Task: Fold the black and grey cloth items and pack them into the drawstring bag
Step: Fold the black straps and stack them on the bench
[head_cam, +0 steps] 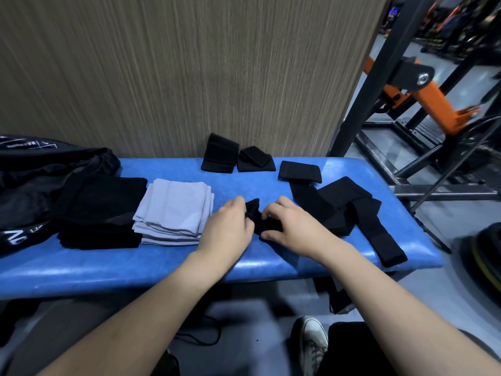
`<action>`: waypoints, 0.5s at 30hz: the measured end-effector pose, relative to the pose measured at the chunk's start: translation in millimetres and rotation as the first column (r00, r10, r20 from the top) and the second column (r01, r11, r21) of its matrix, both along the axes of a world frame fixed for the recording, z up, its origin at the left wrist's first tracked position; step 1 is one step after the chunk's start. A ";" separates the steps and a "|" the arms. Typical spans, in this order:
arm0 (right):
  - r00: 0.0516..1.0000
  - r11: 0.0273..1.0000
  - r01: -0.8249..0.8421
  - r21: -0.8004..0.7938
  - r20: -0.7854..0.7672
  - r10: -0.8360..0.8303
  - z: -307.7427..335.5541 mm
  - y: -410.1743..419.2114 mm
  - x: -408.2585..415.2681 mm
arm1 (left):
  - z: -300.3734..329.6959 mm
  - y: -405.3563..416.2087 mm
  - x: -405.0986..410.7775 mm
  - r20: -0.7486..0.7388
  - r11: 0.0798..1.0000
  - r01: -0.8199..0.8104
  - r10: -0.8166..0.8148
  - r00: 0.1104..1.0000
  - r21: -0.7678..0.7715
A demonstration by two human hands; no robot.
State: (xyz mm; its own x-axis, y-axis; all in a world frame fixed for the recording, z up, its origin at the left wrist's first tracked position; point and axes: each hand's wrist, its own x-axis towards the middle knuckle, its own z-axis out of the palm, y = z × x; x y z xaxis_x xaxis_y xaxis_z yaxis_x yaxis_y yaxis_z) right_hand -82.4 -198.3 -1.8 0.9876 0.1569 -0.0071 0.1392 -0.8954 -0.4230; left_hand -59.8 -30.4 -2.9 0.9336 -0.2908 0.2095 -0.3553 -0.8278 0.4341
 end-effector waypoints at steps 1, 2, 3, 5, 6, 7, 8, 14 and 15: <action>1.000 1.000 -0.010 0.006 0.017 0.010 0.6 1.9 -1.1 | -0.3 2.9 1.7 -0.045 0.995 -0.006 0.002 0.999 -0.095; 0.999 1.000 -0.019 0.003 0.035 0.019 0.9 3.9 -2.2 | -0.6 4.7 2.4 -0.095 0.983 -0.010 -0.007 0.995 -0.181; 0.998 1.000 -0.027 -0.002 0.056 0.027 1.5 6.0 -3.2 | -0.1 6.0 1.9 -0.140 0.965 -0.010 -0.028 0.990 -0.261; 0.995 1.000 -0.026 -0.002 0.093 0.026 3.4 9.1 -4.4 | 1.8 7.2 0.7 -0.198 0.900 0.006 -0.102 0.975 -0.435; 0.994 1.000 -0.023 0.003 0.109 0.022 4.5 9.6 -4.5 | 3.6 7.3 0.7 -0.213 0.854 0.016 -0.147 0.966 -0.520; 0.992 1.000 -0.021 0.013 0.124 0.020 6.3 9.7 -4.6 | 6.1 7.4 1.0 -0.226 0.811 0.020 -0.186 0.956 -0.585; 0.990 0.999 -0.022 0.030 0.136 0.017 7.8 9.2 -4.6 | 8.1 7.6 2.2 -0.238 0.781 0.018 -0.212 0.948 -0.624; 0.989 0.998 -0.041 0.054 0.145 0.033 10.9 0.7 -3.6 | 11.7 6.2 4.2 -0.385 0.723 -0.138 -0.188 0.903 -0.677; 0.989 0.998 -0.042 0.052 0.142 0.035 10.9 -1.8 -2.8 | 11.9 5.5 3.5 -0.400 0.725 -0.156 -0.176 0.900 -0.670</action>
State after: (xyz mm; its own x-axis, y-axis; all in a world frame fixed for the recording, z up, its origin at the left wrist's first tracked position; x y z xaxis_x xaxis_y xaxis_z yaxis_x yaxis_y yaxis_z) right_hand -85.1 -200.1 9.1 0.9713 0.1912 0.1414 0.2349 -0.8643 -0.4447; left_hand -56.3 -24.8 9.0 0.9706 -0.2360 -0.0472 -0.0135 -0.2490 0.9684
